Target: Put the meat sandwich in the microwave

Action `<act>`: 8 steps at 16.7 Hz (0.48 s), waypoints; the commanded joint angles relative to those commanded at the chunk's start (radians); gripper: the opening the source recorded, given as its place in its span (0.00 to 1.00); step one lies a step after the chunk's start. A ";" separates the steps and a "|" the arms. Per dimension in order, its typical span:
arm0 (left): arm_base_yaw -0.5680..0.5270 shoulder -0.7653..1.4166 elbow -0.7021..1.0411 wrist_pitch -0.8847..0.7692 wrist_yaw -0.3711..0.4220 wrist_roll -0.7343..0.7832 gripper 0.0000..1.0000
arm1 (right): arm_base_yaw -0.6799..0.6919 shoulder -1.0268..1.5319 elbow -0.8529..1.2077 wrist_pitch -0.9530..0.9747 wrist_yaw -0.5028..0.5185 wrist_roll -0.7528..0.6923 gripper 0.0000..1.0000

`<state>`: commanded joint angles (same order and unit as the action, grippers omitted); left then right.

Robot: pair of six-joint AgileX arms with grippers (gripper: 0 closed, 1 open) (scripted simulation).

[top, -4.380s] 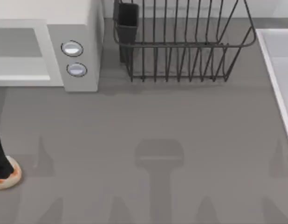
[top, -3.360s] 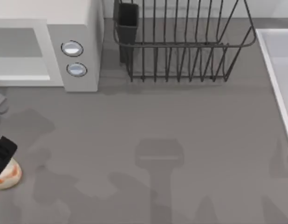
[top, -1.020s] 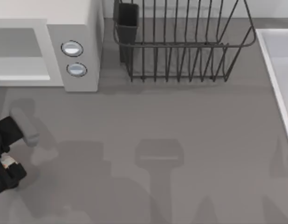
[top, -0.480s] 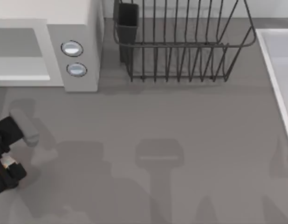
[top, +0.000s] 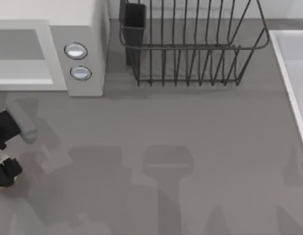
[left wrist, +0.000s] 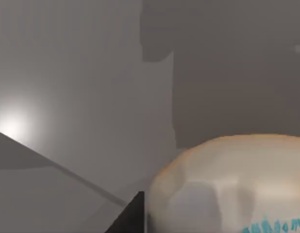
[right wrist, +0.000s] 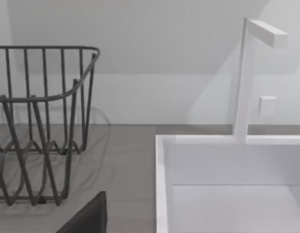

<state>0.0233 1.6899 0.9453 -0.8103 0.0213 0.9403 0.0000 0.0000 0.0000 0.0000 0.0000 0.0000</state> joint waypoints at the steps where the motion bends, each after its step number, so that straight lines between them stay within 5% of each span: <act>1: 0.000 -0.017 0.029 -0.055 0.000 0.000 0.00 | 0.000 0.000 0.000 0.000 0.000 0.000 1.00; 8: -0.004 -0.123 0.177 -0.300 0.000 -0.008 0.00 | 0.000 0.000 0.000 0.000 0.000 0.000 1.00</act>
<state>0.0197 1.5672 1.1225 -1.1103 0.0213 0.9325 0.0000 0.0000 0.0000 0.0000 0.0000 0.0000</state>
